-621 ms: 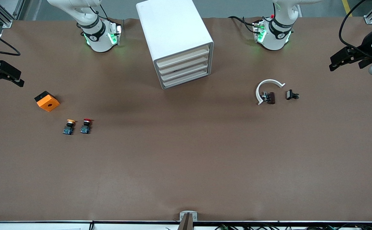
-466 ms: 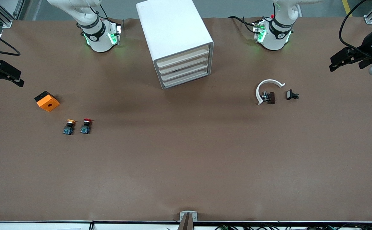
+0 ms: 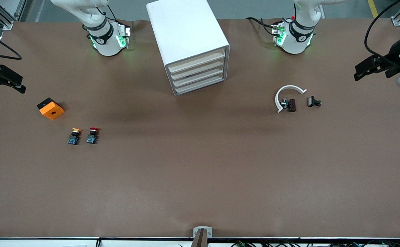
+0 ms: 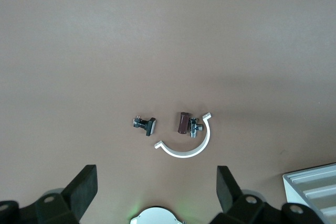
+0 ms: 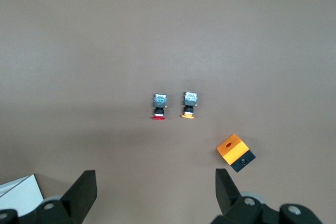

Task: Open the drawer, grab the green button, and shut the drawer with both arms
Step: 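Reach the left gripper toward the white drawer cabinet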

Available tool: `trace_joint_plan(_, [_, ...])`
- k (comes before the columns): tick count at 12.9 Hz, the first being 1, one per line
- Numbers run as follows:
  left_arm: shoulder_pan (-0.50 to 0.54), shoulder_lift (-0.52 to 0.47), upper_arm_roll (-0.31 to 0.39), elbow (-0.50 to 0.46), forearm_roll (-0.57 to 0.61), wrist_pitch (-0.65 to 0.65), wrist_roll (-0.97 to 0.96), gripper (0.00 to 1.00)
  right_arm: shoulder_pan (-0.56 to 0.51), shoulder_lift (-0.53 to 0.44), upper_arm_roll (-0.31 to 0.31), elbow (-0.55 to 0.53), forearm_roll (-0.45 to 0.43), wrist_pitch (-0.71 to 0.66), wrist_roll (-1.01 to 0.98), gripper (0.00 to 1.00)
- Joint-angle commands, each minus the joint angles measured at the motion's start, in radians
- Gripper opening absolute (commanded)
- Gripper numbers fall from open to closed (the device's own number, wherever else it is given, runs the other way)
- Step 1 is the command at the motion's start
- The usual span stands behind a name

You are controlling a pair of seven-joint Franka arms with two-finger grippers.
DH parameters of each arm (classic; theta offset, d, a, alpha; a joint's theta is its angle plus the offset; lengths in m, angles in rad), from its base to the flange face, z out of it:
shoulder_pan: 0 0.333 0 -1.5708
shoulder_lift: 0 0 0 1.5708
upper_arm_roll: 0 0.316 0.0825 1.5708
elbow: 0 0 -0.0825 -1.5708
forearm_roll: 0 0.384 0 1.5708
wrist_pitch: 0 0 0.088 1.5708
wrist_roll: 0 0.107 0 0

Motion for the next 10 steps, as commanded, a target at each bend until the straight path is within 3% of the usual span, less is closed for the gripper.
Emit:
trace_joint_plan(1, [-0.003,0.133,-0.002,0.072,-0.008,0.004,-0.016,1.00,-0.015,-0.012,0.014,0.000,0.001,-0.003,-0.009,1.00])
trace_joint_plan(4, [-0.011,0.242,-0.003,0.068,-0.040,0.033,-0.021,1.00,-0.017,-0.012,0.015,0.000,0.000,-0.001,-0.009,1.00])
trace_joint_plan(6, [-0.008,0.300,-0.002,0.066,-0.138,0.044,-0.115,1.00,-0.015,-0.012,0.015,0.000,-0.002,-0.001,-0.009,1.00])
trace_joint_plan(10, [-0.066,0.441,-0.003,0.069,-0.147,0.093,-0.309,1.00,-0.015,-0.012,0.015,0.000,-0.002,-0.001,-0.009,1.00])
